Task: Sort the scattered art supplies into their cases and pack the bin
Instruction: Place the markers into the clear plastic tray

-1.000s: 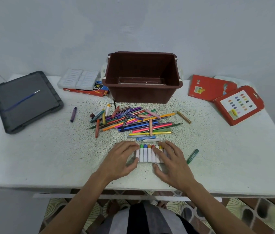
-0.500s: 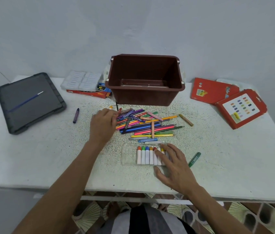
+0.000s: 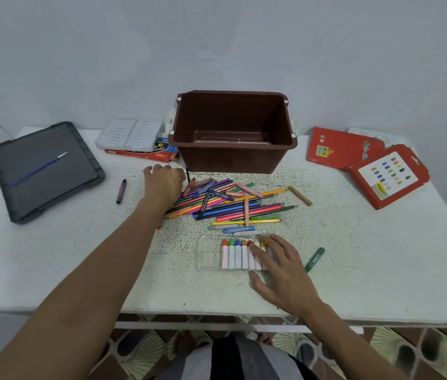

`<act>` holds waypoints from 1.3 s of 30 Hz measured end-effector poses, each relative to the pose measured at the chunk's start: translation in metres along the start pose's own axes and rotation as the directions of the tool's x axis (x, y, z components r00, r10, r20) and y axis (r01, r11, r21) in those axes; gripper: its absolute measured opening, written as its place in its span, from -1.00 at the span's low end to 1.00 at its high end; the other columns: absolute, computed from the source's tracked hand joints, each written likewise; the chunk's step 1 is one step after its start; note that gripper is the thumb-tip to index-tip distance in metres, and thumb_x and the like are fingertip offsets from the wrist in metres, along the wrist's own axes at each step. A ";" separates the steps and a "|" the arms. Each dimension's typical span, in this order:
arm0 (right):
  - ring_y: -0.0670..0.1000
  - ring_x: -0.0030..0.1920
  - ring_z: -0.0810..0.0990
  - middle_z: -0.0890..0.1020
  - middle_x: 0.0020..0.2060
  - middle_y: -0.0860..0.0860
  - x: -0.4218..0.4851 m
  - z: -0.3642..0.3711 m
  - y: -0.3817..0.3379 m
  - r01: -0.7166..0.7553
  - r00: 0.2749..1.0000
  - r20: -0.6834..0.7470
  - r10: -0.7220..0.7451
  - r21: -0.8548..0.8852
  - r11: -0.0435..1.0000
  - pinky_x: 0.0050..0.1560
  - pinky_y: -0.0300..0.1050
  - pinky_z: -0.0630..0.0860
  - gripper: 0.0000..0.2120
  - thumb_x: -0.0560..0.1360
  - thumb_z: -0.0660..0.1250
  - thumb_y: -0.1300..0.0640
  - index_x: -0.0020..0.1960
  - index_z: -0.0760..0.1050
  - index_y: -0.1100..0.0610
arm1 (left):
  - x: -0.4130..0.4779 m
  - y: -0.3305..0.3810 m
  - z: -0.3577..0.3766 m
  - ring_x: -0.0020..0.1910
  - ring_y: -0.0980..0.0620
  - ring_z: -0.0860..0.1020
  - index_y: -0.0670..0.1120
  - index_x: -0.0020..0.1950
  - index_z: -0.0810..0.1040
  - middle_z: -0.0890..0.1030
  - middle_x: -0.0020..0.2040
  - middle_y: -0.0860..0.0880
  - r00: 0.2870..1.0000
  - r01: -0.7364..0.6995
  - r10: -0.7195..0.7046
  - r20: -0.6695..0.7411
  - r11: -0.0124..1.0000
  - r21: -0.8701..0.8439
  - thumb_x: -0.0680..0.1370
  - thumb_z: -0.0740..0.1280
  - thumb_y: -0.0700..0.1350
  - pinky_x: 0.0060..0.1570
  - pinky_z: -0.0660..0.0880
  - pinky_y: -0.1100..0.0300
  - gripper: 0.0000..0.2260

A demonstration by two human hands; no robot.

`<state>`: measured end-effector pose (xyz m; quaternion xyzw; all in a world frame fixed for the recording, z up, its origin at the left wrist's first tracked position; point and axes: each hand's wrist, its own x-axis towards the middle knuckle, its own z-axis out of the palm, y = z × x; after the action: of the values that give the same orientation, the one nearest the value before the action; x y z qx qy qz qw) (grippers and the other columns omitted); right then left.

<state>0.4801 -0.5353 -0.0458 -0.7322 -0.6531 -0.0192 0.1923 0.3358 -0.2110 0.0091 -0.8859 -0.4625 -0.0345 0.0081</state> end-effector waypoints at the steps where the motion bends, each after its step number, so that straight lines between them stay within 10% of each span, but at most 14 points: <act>1: 0.18 0.43 0.34 0.44 0.39 0.08 0.000 0.000 0.000 0.000 1.000 0.000 0.000 -0.001 1.000 0.37 0.15 0.36 -0.49 0.53 0.29 -0.15 0.39 0.46 0.09 | -0.001 -0.001 0.001 0.13 -0.18 0.52 0.01 0.13 0.63 0.63 0.06 -0.13 0.999 -0.007 0.001 -0.054 0.994 -0.107 0.59 0.26 -0.14 0.24 0.31 -0.09 -0.80; 8: 0.18 0.42 0.34 0.45 0.38 0.08 0.000 0.001 0.000 0.003 1.000 -0.009 -0.003 0.005 1.000 0.36 0.15 0.37 -0.49 0.53 0.30 -0.15 0.39 0.46 0.09 | -0.028 0.019 -0.024 -0.18 0.25 0.56 -0.09 0.10 0.57 0.62 -0.01 0.01 0.972 -0.085 -0.116 -0.206 0.642 -0.762 0.59 0.31 -0.24 -0.20 0.45 0.50 -0.87; 14: 0.18 0.42 0.34 0.46 0.37 0.08 0.001 0.001 0.000 0.002 1.000 -0.006 -0.002 0.003 1.000 0.36 0.15 0.36 -0.49 0.53 0.30 -0.15 0.39 0.46 0.09 | -0.064 0.034 -0.034 -0.11 0.11 0.68 -0.11 0.11 0.63 0.67 -0.05 0.01 0.998 0.067 -0.033 0.061 0.240 -0.969 0.58 0.33 -0.31 -0.09 0.62 0.24 -0.81; 29: 0.19 0.42 0.35 0.46 0.36 0.10 0.001 0.000 0.000 0.006 1.000 -0.011 -0.005 0.010 1.000 0.35 0.18 0.37 -0.49 0.53 0.30 -0.14 0.39 0.46 0.11 | -0.138 0.053 -0.006 -0.05 0.39 0.59 0.12 0.14 0.60 0.65 -0.02 0.20 0.972 0.084 0.151 0.180 0.491 -0.867 0.51 0.46 -0.09 -0.08 0.45 0.55 -0.76; 39: 0.18 0.43 0.33 0.45 0.38 0.09 0.001 0.000 0.000 -0.003 1.000 0.003 0.003 0.005 1.000 0.37 0.17 0.36 -0.48 0.54 0.27 -0.16 0.40 0.44 0.09 | -0.153 0.049 0.005 0.07 0.32 0.47 0.11 0.27 0.57 0.56 0.06 0.24 0.973 -0.013 0.185 0.140 0.646 -0.763 0.54 0.42 0.00 0.07 0.36 0.37 -0.70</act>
<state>0.4800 -0.5346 -0.0460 -0.7328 -0.6523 -0.0162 0.1929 0.2890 -0.3644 -0.0054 -0.8309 -0.3546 -0.1321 -0.4079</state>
